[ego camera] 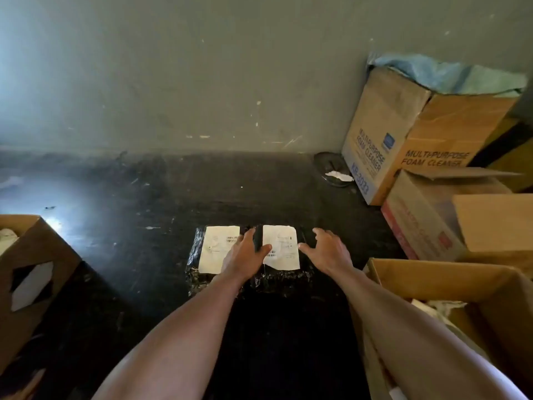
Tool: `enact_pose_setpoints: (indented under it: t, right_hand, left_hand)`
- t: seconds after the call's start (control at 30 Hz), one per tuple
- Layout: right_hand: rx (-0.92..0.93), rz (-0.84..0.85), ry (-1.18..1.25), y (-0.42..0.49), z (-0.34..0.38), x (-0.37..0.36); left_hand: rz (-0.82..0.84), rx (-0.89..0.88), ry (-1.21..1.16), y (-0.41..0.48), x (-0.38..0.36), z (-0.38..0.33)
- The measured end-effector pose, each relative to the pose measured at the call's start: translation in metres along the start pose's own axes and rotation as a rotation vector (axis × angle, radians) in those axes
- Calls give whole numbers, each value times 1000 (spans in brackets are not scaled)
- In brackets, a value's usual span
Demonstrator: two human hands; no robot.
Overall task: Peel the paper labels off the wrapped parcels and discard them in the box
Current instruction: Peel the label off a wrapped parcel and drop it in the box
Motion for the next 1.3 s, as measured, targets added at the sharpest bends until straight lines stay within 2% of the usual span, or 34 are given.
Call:
enact_pose_setpoints:
  t: [0.1,0.27,0.7,1.07,1.3]
  right_hand:
    - [-3,17,15,14,-2,-10]
    - [25,43,31,39,-5,-31]
    - [104,0,52,93,-3,-53]
    - [-13,-8,245,112,11,-52]
    - [31,-4,294,103,12,-50]
  left_hand:
    - [-14,-25,42,7,-9,-1]
    - [62,-65,24,16,-35,7]
    - [71,-34,5,40,-53,11]
    - [193,-116,-50,41,-53,19]
    - [208,-98,-54,42,-56,20]
Point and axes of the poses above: each hand's wrist, its own y-axis towards the middle knuckle, its own x-axis out of the back of the hand, z = x × y, the point moved 1 cm from there along y, towards the middle knuckle, and after that the axes turned 13 degrees about y, right-handed, at the moved point
